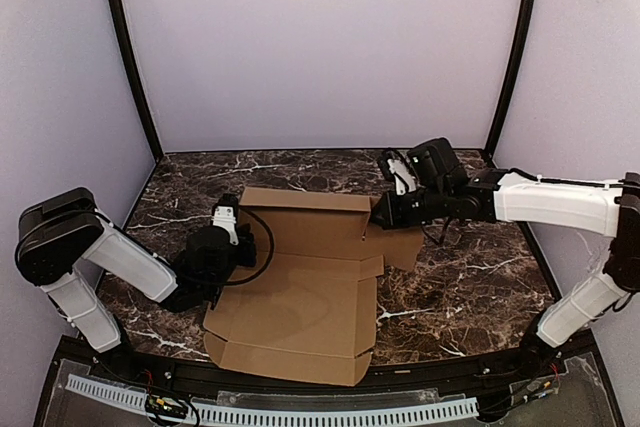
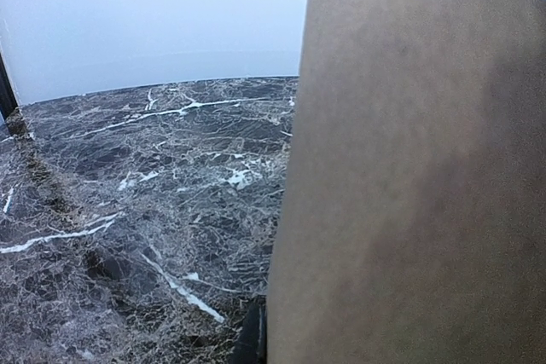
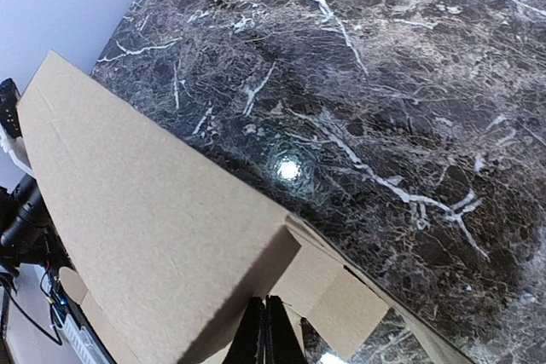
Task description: Fold the paper box
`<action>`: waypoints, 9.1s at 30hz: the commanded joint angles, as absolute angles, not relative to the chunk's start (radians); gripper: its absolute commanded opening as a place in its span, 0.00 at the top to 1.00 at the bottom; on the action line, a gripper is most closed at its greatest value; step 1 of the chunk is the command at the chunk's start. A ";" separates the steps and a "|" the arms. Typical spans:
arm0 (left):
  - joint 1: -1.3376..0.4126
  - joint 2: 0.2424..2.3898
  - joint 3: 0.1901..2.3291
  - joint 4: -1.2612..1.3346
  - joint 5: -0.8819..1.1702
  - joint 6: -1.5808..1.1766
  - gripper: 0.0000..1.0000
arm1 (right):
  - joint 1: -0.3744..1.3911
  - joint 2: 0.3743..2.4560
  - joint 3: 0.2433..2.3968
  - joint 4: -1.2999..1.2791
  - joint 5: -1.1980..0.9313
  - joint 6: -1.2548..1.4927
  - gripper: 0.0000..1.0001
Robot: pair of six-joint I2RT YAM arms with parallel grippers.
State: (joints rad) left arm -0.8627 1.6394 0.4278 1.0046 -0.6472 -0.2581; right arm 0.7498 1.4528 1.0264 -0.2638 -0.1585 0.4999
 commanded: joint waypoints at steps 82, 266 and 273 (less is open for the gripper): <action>-0.875 1.188 0.500 0.443 -0.418 -0.816 0.99 | 1.018 1.136 0.765 0.058 0.182 0.318 1.00; -0.828 1.018 0.570 0.167 -0.370 -0.577 0.99 | 1.128 1.428 1.284 -0.375 0.455 0.134 0.18; -0.828 1.037 0.568 0.182 -0.376 -0.589 0.99 | 1.129 1.471 1.300 -0.411 0.589 0.173 0.29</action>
